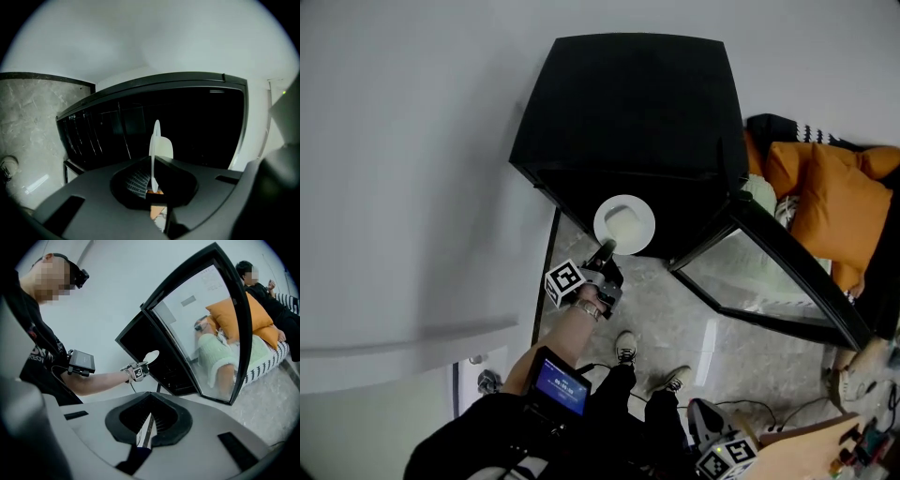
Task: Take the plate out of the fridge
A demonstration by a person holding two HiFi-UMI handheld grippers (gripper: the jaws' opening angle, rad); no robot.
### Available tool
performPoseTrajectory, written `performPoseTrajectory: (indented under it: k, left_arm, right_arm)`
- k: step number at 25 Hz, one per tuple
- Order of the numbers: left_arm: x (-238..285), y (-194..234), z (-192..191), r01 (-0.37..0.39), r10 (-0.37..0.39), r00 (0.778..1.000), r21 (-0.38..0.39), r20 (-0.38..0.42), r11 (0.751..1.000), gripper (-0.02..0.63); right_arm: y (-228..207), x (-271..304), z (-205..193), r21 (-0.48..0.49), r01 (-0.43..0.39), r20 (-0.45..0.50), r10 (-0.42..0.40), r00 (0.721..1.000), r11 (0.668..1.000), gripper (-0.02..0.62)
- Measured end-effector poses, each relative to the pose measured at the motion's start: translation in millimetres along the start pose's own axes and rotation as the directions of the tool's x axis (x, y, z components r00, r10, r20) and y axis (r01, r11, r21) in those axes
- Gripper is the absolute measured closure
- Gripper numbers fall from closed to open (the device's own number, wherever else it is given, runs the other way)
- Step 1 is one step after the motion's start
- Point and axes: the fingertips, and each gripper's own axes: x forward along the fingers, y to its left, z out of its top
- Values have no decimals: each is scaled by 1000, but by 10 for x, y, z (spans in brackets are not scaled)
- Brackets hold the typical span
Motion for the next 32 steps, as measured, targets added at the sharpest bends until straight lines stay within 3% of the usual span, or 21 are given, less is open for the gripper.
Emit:
performPoseTrajectory:
  k: [6,11,19,27,32]
  left_arm:
    - [-661,-515,-266,32,-32,999,0,-14,999,591]
    - [-1101,-1006,-404,41,-40,999,-28,25,999,591]
    - [-1559,-2187,-340,111,-115,991,60,72,992,591]
    - [-1273,-3074,-49,194,-208,969,115,130,974,591]
    - [-770,-3417,69,170,-188,973,131,133,977,591]
  right_arm:
    - [240,-49,137,-49,-139,-21,138,990,989,591]
    - [324,-117,236,-89,-207,-12,207,978,974,591]
    - [479,-217,469,-184,-310,17,318,948,933,591]
    - [471,-346,618,-228,-293,66,315,947,929,591]
    - [368,-521,774,-228,-225,142,261,955,947,592]
